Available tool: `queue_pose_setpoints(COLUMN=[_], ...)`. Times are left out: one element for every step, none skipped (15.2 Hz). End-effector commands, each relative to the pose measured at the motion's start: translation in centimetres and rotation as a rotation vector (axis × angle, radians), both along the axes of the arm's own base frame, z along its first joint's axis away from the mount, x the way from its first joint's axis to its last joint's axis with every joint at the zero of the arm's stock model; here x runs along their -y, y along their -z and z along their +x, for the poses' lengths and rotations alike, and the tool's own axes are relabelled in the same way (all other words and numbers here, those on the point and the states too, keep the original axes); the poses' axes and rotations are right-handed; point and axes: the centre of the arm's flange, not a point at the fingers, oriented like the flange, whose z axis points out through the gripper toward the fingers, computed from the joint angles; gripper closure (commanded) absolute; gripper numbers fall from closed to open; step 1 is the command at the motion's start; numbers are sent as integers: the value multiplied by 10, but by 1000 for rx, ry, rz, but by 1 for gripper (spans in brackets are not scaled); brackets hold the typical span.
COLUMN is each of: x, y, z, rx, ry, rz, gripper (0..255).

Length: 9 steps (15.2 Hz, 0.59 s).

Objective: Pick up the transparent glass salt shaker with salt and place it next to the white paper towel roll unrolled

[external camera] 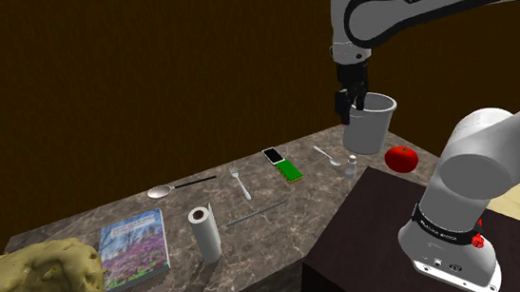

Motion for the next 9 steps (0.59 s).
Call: queue_pose_setpoints(x=[19, 27, 35, 43, 51, 59, 67, 75, 83], y=[23, 33, 43, 54, 64, 74, 85, 95, 105], z=[4, 5, 6, 8, 9, 10, 12, 13, 15], rx=[7, 9, 11, 14, 16, 18, 20, 23, 25], ry=[-2, -2, -3, -3, -3, -4, -4, -4, -4], rz=[-1, -1, -1, -1, -1, -1, -1, -1, -1], gripper=[0, 0, 0, 0, 0, 0, 0, 0, 0])
